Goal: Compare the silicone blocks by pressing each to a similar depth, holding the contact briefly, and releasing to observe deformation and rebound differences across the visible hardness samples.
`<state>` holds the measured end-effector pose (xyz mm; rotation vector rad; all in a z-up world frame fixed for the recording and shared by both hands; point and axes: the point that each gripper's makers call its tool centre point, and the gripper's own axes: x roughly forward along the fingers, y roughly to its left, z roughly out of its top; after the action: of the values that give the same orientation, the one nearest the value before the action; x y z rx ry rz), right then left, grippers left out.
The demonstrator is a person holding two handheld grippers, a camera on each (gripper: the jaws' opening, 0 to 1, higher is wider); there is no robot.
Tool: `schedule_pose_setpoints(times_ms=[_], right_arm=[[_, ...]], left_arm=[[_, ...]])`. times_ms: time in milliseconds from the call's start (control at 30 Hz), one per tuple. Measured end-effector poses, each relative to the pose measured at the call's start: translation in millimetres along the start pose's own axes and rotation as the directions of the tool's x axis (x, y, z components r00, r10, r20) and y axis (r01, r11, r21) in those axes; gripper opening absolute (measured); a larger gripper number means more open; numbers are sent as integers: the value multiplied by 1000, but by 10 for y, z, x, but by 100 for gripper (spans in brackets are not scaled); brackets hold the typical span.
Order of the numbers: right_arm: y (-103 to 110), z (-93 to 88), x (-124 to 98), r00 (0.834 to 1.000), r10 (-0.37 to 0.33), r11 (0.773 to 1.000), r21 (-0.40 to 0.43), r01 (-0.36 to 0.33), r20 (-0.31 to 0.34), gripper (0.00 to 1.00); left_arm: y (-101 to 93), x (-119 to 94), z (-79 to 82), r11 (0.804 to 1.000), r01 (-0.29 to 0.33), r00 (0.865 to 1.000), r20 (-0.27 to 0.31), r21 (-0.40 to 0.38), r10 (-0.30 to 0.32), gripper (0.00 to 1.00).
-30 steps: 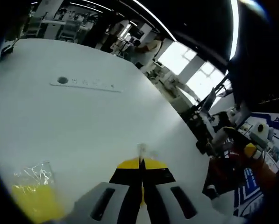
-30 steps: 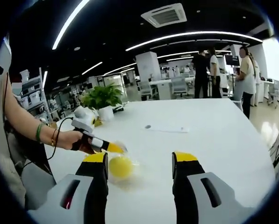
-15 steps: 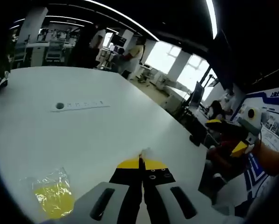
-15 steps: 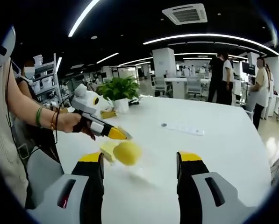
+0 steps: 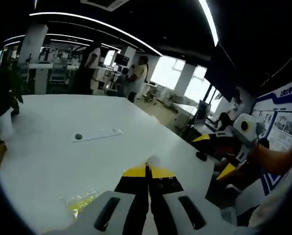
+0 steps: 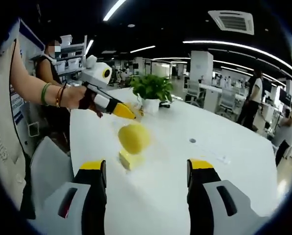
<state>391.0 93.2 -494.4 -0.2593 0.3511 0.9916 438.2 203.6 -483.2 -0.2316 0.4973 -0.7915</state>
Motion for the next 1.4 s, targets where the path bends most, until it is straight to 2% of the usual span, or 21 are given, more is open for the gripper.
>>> schedule_pose_setpoints(times_ms=[33,100,167,233,267,367,567,667,767,867,1033,1167,1300,1400], right_arm=[[28,56,39,999,34,999,-20,-34,3,62],[87,138,121,994,107,994,19,-107,17,63],[83,168,193,990,144,989,-21,-144,-11,64],[49,187,263,988,147,988,-45,-149,-39,64],[55,200,312,984,169,982,-78,-174,-63,64],[76,280,407,976,205,972,-102,-212,-80,64],[184,508,541,959,272,948,-151,-282,-80,64],[240,597,623,952,296,938,-166,-306,-79,62],[332,664,708,940,333,924,-175,-340,-71,61],[405,650,799,930,354,912,-185,-366,-96,59],[496,625,862,912,392,892,-194,-409,-118,49],[504,650,871,910,401,890,-191,-415,-109,44],[533,663,858,902,419,881,-193,-431,-105,33],[539,687,853,904,417,881,-199,-428,-100,30]], left_arm=[[-18,-48,45,1000,0,1000,-1,4,0,0],[-71,-119,113,1000,11,1000,-4,7,-11,0],[-121,-182,179,999,19,1000,0,37,-19,0],[-166,-225,232,999,31,999,7,44,-32,0],[-195,-244,259,998,39,999,11,46,-40,0],[-336,-291,358,995,61,998,18,76,-62,0],[-530,-347,577,989,123,990,53,86,-128,0],[-566,-341,633,986,131,989,59,106,-138,0],[-580,-320,634,984,153,986,48,96,-158,0],[-577,-292,636,981,163,985,42,105,-168,0],[-619,-272,645,975,181,982,25,129,-185,0],[-647,-276,664,969,201,979,15,143,-205,0],[-668,-287,678,966,206,978,11,156,-210,0],[-686,-298,688,962,208,977,7,175,-212,0]])
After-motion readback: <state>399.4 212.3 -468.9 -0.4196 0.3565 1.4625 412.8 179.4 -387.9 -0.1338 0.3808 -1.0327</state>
